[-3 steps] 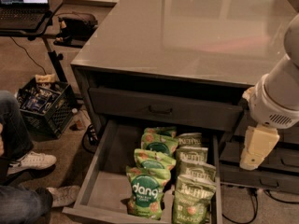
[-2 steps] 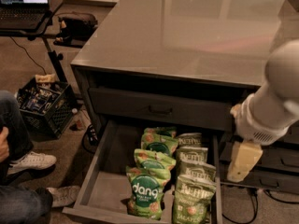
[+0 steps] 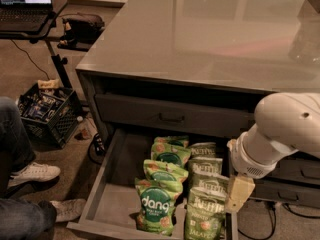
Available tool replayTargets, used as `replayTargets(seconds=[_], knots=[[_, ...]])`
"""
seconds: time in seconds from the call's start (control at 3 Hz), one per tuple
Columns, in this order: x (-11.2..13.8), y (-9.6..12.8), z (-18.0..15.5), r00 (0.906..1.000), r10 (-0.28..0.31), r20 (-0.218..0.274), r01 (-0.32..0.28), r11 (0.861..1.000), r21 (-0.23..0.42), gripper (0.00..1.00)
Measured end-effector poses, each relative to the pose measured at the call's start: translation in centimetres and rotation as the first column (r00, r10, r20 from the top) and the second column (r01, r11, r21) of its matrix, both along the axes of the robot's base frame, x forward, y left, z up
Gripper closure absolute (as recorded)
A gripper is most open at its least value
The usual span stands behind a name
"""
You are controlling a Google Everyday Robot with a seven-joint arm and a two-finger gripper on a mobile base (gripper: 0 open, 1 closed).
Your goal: Pick green jalapeno chip bag from middle drawer and place on counter
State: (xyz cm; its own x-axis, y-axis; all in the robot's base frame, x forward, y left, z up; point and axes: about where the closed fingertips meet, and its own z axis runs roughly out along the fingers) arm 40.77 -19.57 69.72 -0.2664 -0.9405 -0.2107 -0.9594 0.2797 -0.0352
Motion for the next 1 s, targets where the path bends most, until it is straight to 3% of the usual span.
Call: replayTargets(seconds=[0.67,1.0], knots=[[-0.1,0.2,-0.6,0.9998,-0.011,0.015,0.011,1.000,0.013,0.00],[0.0,1.5,-4.5,0.9988,-0.046,-0.019,0.047,0.996,0.078,0.00]])
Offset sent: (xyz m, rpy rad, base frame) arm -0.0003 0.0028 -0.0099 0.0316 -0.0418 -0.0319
